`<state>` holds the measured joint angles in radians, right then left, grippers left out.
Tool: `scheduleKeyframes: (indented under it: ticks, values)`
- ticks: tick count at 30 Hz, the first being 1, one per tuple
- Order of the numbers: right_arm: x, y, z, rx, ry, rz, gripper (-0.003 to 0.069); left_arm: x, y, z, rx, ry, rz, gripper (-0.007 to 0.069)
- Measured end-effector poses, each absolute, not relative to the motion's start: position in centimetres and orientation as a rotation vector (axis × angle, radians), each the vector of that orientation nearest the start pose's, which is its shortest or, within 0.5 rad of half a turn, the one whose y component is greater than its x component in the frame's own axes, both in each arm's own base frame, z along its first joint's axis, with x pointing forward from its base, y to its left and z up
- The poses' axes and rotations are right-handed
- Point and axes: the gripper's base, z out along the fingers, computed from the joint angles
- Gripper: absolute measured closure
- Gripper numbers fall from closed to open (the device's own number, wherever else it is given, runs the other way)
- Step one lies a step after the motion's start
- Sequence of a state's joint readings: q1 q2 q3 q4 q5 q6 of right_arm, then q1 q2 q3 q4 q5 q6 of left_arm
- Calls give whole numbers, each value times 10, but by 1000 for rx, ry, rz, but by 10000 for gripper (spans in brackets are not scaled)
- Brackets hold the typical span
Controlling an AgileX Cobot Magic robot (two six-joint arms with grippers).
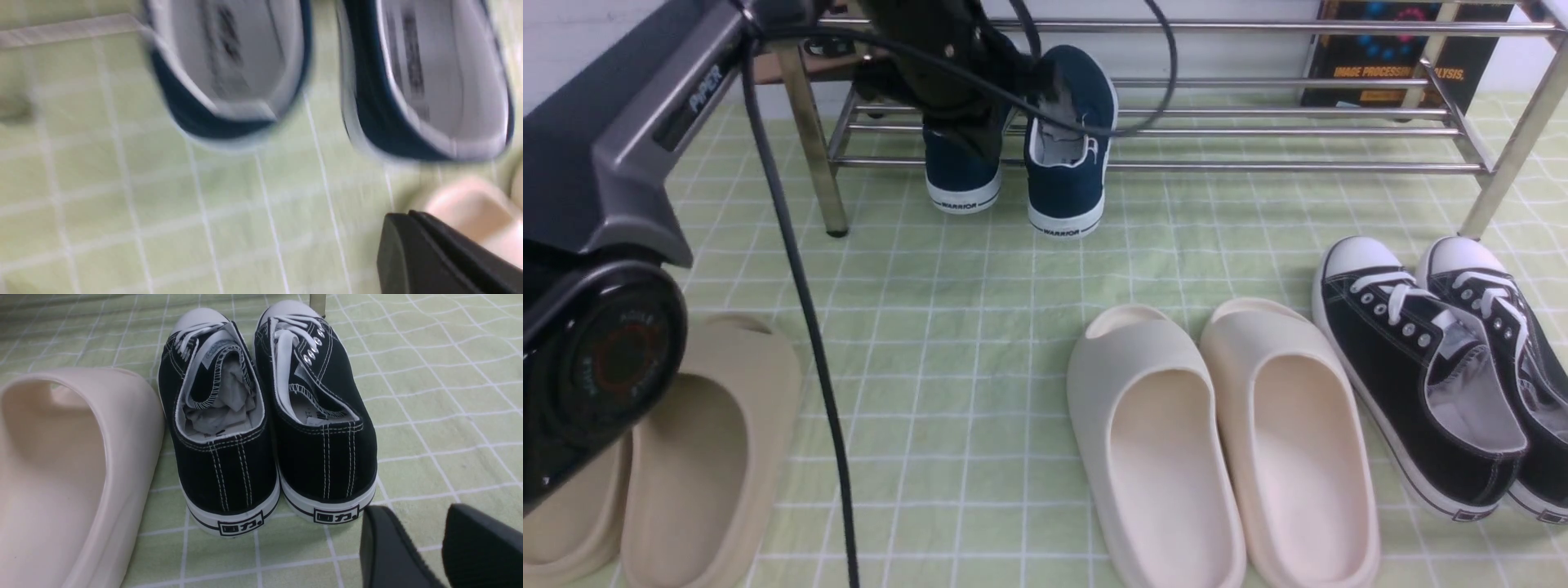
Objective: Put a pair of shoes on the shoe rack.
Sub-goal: Use the left arm to put a shoe into the shoe rack
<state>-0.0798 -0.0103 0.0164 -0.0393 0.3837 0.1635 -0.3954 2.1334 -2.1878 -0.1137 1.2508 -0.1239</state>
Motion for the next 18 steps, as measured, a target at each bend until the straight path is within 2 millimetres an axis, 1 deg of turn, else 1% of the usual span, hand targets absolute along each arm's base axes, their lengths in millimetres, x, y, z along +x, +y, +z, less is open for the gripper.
scheduleKeyframes:
  ticks: [1, 2, 4, 6, 8, 9, 10, 13, 14, 18]
  values:
    - [52, -5, 174, 203, 1862, 19, 412, 423, -196, 309, 388, 2715, -314, 638]
    - [52, -5, 174, 203, 1862, 19, 412, 422, -198, 307, 393, 2722, -314, 638]
    - [52, -5, 174, 203, 1862, 19, 412, 411, -212, 289, 474, 2778, -309, 638]
    - [52, -5, 174, 203, 1862, 19, 412, 408, -221, 275, 503, 2799, -313, 638]
    - [52, -5, 174, 203, 1862, 19, 412, 415, -227, 265, 488, 2749, -332, 638]
    - [52, -5, 174, 203, 1862, 19, 412, 416, -227, 264, 486, 2742, -334, 638]
    - [52, -5, 174, 203, 1862, 19, 412, 424, -230, 260, 467, 2690, -343, 638]
    - [52, -5, 174, 203, 1862, 19, 412, 441, -230, 249, 360, 2621, -345, 638]
    - [52, -5, 174, 203, 1862, 19, 412, 444, -229, 244, 310, 2634, -354, 638]
    - [52, -5, 174, 203, 1862, 19, 412, 455, -221, 241, 201, 2651, -365, 638]
